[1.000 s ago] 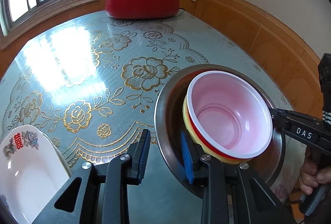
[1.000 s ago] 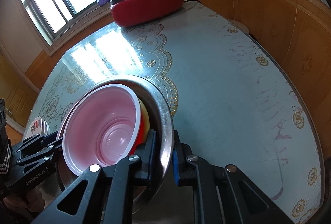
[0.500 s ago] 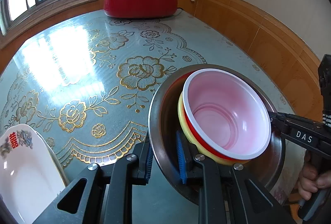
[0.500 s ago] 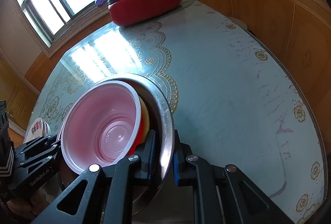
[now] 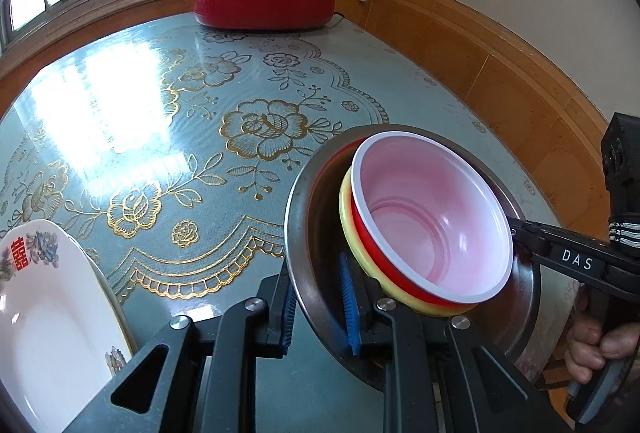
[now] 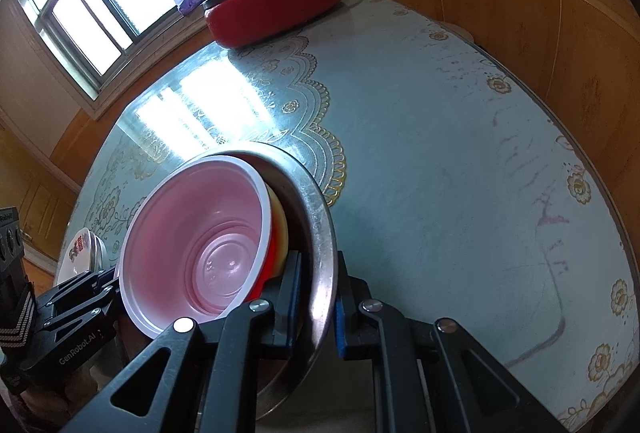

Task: Organize plates and bowls
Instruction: 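Lift the nested steel bowl off the table with both tools, then carry the steel bowl with both tools over the plate stack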

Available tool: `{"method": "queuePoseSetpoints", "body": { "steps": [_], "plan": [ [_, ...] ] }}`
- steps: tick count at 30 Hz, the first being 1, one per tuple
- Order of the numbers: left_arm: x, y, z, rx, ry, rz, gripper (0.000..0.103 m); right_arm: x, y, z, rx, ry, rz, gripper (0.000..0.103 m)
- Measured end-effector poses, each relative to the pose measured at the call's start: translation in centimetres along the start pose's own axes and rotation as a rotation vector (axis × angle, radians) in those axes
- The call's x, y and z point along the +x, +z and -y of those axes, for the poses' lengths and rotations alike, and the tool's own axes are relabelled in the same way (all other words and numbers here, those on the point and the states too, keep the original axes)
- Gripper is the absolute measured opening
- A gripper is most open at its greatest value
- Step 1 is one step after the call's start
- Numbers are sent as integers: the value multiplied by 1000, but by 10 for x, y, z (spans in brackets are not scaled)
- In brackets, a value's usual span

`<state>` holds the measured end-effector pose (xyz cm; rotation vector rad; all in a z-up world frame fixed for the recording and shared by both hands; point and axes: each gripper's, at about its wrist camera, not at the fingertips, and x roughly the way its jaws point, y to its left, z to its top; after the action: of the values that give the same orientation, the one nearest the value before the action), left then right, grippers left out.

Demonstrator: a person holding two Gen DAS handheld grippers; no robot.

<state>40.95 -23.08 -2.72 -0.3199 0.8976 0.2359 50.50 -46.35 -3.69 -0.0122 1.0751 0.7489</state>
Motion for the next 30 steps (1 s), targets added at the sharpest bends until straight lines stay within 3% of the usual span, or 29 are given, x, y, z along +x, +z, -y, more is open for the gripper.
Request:
{"method": "queuePoseSetpoints", "body": {
  "steps": [10, 20, 30],
  "plan": [
    [-6, -6, -2, 3, -33, -4, 21, -3, -8, -7, -20, -35, 12, 12],
    [-20, -13, -3, 16, -42, 13, 20, -1, -11, -6, 26, 3, 0, 12],
    [-34, -13, -4, 21, -38, 37, 20, -14, -17, -15, 20, 21, 40, 12]
  ]
}}
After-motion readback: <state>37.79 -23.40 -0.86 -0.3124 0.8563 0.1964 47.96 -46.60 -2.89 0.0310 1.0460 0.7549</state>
